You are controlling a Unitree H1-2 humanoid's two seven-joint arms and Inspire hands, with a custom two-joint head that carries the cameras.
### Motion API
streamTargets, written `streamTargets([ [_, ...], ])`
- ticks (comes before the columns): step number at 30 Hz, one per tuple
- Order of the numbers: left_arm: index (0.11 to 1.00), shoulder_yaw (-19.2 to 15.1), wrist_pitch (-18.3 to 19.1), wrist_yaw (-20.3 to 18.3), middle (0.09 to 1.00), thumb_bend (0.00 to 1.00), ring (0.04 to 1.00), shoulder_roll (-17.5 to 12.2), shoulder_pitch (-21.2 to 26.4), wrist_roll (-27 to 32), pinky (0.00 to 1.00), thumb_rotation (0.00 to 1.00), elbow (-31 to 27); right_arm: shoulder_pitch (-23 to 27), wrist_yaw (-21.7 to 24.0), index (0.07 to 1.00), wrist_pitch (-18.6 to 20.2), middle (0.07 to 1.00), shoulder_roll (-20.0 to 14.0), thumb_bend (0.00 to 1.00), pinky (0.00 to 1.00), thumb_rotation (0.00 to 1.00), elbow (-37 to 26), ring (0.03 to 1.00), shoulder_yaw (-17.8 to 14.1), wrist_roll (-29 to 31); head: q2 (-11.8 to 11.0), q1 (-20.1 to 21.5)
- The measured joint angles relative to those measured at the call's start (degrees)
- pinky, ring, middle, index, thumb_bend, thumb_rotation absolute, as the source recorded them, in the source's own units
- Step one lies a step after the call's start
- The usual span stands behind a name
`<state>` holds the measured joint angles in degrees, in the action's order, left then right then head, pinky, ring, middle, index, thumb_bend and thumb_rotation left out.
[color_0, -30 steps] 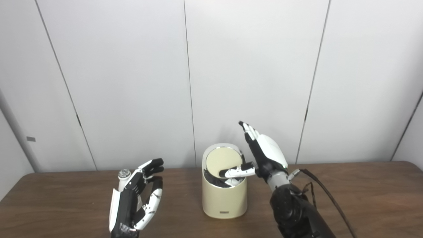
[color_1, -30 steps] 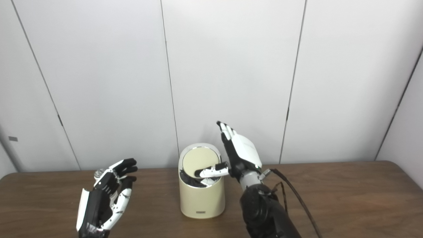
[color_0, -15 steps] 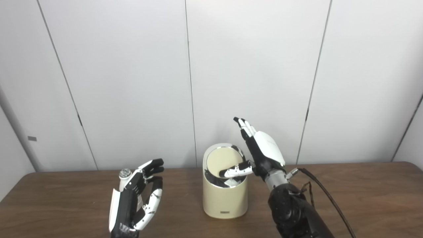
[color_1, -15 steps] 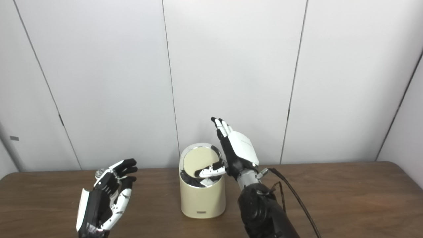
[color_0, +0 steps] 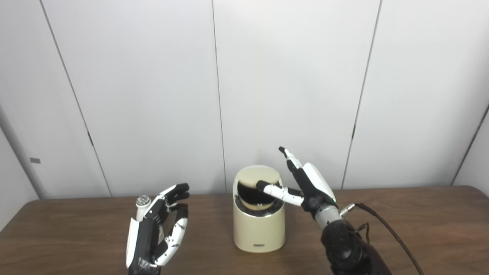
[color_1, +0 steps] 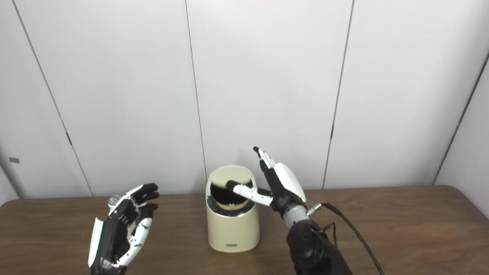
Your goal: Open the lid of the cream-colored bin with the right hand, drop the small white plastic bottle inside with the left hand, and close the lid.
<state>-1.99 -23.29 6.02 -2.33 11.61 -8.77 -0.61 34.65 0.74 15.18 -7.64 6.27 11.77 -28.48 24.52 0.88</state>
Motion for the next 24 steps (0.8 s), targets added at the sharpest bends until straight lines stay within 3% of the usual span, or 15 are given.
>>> streamTargets([
  [8, 0.765, 0.0, 0.0, 0.0, 0.778, 0.25, 0.747, 0.0, 0.0, -0.2, 0.65, 0.41, 0.0, -0.4, 0.0, 1.0, -2.6, 1.0, -0.6, 0.85, 0.93, 1.0, 0.0, 1.0, 0.0, 1.2, 0.1, -0.3],
  [13, 0.766, 0.0, 0.0, 0.0, 0.778, 0.24, 0.749, 0.0, 0.0, -0.2, 0.65, 0.4, 0.0, -2.2, -0.5, 1.0, -4.9, 1.0, -0.8, 0.93, 0.89, 1.0, -1.2, 0.988, -0.6, 2.2, 0.2, -0.1],
  [16, 0.764, -0.1, 0.0, 0.0, 0.777, 0.24, 0.747, -0.1, 0.0, -0.1, 0.66, 0.4, 0.0, -4.5, -2.9, 1.0, -9.0, 1.0, -0.6, 0.99, 0.94, 0.99, -2.8, 0.999, -1.7, 2.7, 0.1, 0.1],
  [20, 0.763, -0.2, 0.0, 0.0, 0.774, 0.25, 0.745, -0.1, 0.0, -0.1, 0.66, 0.39, 0.0, -6.9, -6.9, 1.0, -14.7, 1.0, -0.6, 1.0, 0.97, 0.97, -4.5, 1.0, -2.6, 1.8, 0.0, 0.0],
  [22, 0.763, -0.2, 0.0, 0.0, 0.774, 0.25, 0.745, -0.1, 0.0, 0.0, 0.66, 0.4, 0.0, -7.9, -9.4, 1.0, -18.1, 1.0, -0.2, 1.0, 0.95, 0.88, -4.6, 1.0, -3.6, 1.7, 0.1, 0.1],
  [24, 0.766, -0.3, 0.0, 0.0, 0.778, 0.25, 0.747, -0.1, 0.0, 0.0, 0.66, 0.39, 0.0, -9.2, -13.1, 0.985, -21.4, 0.98, 1.1, 0.92, 0.94, 0.78, -4.4, 0.979, -5.6, 2.0, 0.1, 0.1],
])
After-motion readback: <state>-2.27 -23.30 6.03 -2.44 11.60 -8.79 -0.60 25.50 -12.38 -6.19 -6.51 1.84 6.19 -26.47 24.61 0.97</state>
